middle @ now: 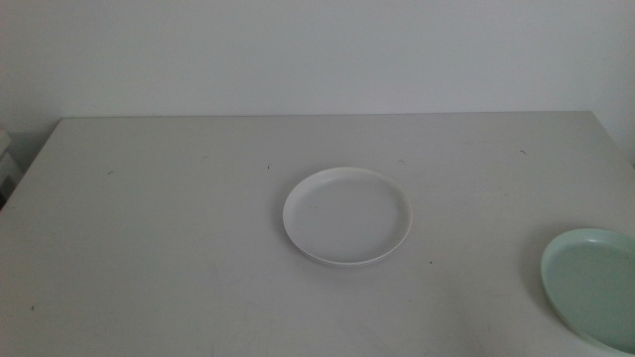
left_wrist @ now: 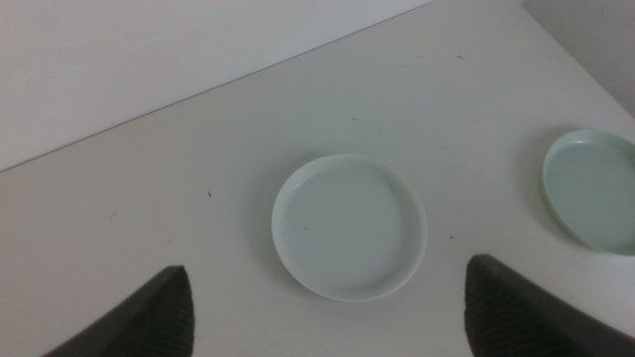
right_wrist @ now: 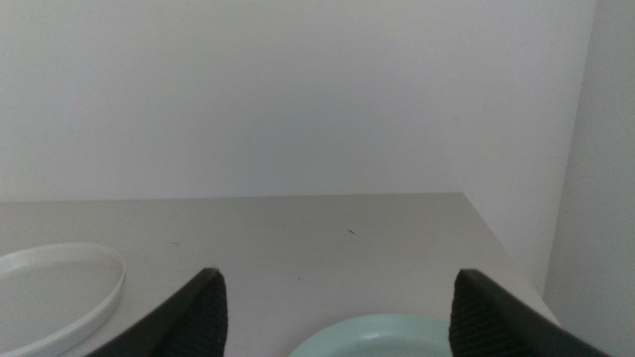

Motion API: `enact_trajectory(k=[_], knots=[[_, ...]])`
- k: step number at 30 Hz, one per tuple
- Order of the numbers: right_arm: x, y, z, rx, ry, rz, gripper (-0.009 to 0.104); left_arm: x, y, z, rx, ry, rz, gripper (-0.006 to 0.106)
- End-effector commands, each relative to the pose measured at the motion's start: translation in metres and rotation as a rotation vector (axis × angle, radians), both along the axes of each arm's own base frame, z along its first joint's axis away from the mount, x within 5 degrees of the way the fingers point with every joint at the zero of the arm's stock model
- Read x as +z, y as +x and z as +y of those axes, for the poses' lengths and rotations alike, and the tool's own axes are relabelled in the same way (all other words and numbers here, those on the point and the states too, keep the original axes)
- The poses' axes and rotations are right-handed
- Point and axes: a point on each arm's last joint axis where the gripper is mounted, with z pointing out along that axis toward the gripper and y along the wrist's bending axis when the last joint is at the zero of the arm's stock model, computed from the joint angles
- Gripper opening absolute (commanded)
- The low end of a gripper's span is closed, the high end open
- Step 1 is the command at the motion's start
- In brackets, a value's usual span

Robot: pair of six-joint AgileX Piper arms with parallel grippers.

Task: Stack the three bowls on top of each other.

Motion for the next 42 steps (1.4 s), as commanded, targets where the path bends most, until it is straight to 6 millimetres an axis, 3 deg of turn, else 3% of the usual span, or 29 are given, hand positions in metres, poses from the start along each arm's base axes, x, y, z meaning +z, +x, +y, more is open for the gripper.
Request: enact_trajectory(k=[1,10,21,31,42], knots=[[0.017,-0.004,0.0,-0.007,-0.017,-0.101,0.057,0.01,-0.017,0.001,-0.021,-0.017,-0.005,0.105],[0.076,-0.011,-0.002,-0.029,-0.024,0.032,0.057,0.01,-0.016,0.003,-0.006,0.001,-0.01,0.105],[0.138,0.017,-0.006,-0.059,-0.07,0.216,0.057,0.009,-0.015,0.004,0.0,0.01,-0.012,0.105],[0.173,0.047,-0.009,-0.084,-0.057,0.422,0.057,0.009,-0.015,0.004,0.003,0.014,-0.013,0.105],[0.185,0.08,-0.011,-0.116,-0.033,0.717,0.057,0.009,-0.015,0.006,0.011,0.024,-0.016,0.105]])
